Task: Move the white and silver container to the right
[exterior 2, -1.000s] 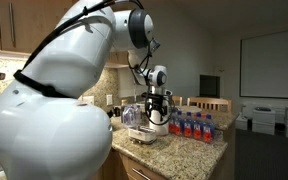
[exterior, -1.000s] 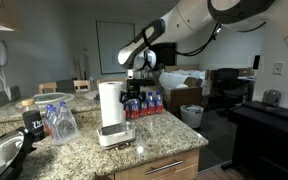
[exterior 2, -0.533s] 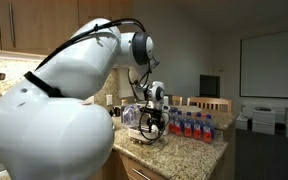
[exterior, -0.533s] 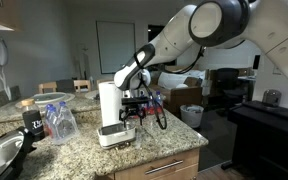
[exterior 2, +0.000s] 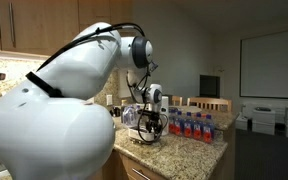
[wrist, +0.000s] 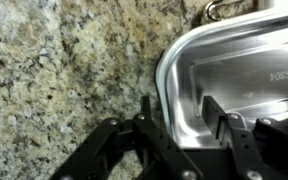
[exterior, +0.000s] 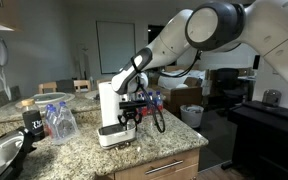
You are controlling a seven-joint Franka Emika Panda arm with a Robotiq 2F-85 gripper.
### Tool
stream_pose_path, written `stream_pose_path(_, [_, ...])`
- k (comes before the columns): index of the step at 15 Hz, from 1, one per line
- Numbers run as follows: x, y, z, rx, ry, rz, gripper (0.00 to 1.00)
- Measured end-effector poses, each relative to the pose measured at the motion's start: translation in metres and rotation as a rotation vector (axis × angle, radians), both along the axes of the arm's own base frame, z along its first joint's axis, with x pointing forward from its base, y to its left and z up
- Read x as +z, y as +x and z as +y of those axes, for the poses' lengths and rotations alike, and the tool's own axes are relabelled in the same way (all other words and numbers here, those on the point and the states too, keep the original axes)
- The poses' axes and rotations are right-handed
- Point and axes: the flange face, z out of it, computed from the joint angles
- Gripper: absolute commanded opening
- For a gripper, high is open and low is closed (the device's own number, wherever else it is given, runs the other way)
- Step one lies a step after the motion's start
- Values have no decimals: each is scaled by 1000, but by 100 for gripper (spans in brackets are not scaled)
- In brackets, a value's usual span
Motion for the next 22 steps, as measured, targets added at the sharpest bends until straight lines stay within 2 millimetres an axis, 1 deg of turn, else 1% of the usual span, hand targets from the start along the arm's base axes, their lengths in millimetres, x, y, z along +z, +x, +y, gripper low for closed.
stream_pose_path(2, [7,1,12,22,-5,-18,8])
stream_pose_path(3, [9,1,16,38,-16,-28,4])
stream_pose_path(4, [10,1,20,50,-27,-34,4])
stream_pose_path(5, [11,1,22,58,-36,-39,0])
stream_pose_path(6, [11,0,24,63,-41,-41,0])
stream_pose_path(8, [11,-1,27,69,-45,-42,4])
stream_pose_path(10, [12,-2,30,74,-44,-44,6])
stream_pose_path(15, [16,-3,44,131,-7,-107,4])
stream_pose_path(19, [30,-10,49,230,30,-186,5])
stream_pose_path(22, [43,-18,46,315,49,-223,4])
